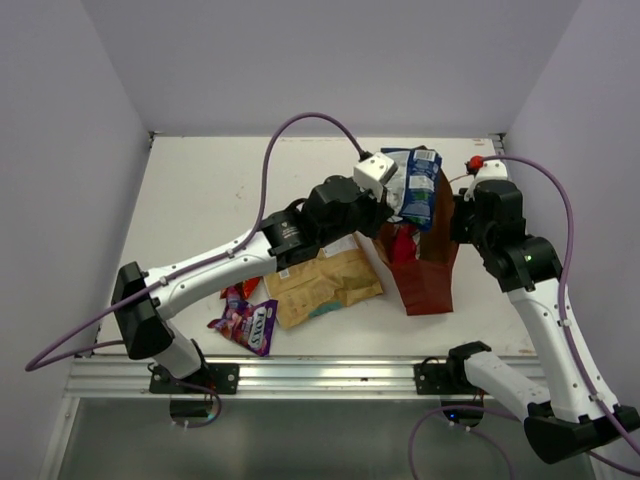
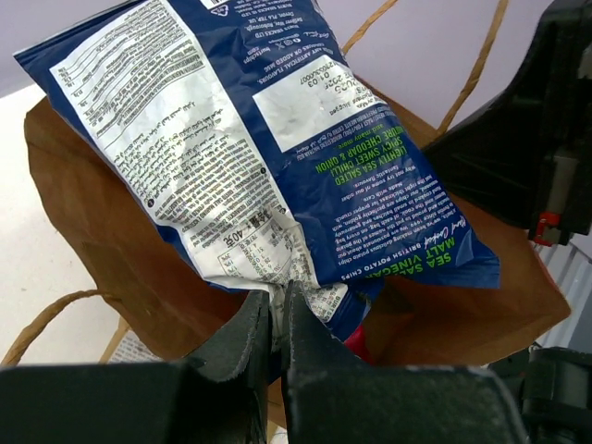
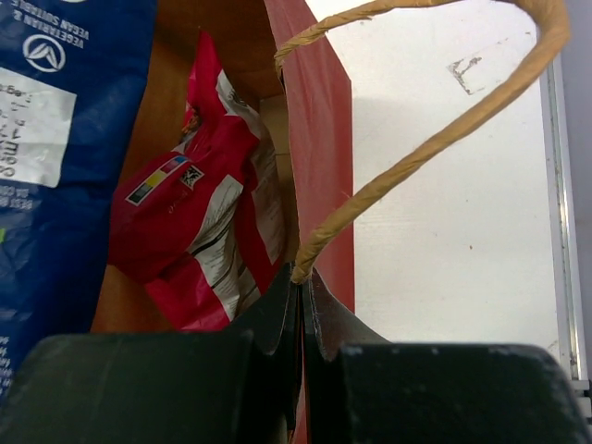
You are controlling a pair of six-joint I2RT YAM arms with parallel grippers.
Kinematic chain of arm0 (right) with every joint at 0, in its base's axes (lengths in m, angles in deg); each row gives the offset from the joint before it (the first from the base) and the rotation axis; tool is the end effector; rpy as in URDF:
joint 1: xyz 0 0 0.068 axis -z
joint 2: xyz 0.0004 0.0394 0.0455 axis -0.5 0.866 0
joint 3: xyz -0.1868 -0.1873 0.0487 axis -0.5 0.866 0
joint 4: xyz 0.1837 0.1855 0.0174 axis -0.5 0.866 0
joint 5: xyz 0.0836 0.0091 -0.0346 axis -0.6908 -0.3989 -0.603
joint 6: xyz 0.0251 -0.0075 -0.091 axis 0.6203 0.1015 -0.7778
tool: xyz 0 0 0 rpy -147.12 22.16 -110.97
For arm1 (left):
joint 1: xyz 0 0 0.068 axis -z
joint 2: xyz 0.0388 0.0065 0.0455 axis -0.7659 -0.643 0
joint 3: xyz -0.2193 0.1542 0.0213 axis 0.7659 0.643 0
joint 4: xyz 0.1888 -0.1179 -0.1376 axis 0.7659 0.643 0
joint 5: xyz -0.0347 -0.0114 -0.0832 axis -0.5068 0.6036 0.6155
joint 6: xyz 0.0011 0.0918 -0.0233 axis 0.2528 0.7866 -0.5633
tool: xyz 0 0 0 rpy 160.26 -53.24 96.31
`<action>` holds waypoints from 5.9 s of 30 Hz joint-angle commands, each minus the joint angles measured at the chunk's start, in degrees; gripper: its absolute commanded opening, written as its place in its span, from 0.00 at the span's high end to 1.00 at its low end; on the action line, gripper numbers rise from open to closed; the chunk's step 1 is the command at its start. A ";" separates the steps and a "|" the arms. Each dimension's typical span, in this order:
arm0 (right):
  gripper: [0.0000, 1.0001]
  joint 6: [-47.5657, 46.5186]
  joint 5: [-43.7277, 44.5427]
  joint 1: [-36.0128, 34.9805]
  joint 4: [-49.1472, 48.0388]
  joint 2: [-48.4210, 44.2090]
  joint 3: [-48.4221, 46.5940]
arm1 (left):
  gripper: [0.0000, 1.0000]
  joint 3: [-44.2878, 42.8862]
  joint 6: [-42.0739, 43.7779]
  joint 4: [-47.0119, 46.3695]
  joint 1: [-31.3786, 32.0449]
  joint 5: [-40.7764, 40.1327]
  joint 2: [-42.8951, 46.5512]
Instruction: Place the snacks into the paper bag
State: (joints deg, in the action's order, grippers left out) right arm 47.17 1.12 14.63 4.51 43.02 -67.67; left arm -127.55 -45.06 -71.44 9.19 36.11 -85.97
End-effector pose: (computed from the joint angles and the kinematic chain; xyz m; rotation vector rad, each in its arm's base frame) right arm 0.2178 0.0384 0.3592 0.0501 2.1233 0.0052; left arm 0.2288 -0.3595 0.3700 0.5803 1.8155 -0.7971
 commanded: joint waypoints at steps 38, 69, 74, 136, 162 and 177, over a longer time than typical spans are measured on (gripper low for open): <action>1.00 -0.68 -2.09 0.00 -0.94 -1.17 -1.21 | 0.00 27.54 -48.28 46.23 -0.20 -39.28 14.64; 1.00 -0.68 -3.06 0.00 -1.03 -2.67 -0.59 | 0.41 49.00 -30.71 12.57 -17.78 -32.33 11.49; 1.00 -0.86 -3.23 0.00 -1.21 -2.41 -0.42 | 0.88 47.24 -29.57 11.60 -17.87 -34.35 9.47; 1.00 -1.12 -3.76 0.00 -1.38 0.23 -0.51 | 1.00 -5.49 -4.52 1.05 5.77 -7.12 0.07; 1.00 -1.21 -4.46 0.00 -1.38 0.76 -0.59 | 0.00 27.36 -46.63 32.49 6.48 -45.34 23.53; 1.00 -1.12 -5.96 0.00 -1.30 -0.82 -0.42 | 0.00 38.09 -69.21 48.18 6.56 -35.24 11.12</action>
State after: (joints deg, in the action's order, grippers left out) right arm 46.93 -3.47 14.63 4.20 43.15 -67.64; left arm -92.49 -107.04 -25.00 15.47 0.33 -77.21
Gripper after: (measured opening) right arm 0.018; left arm 0.997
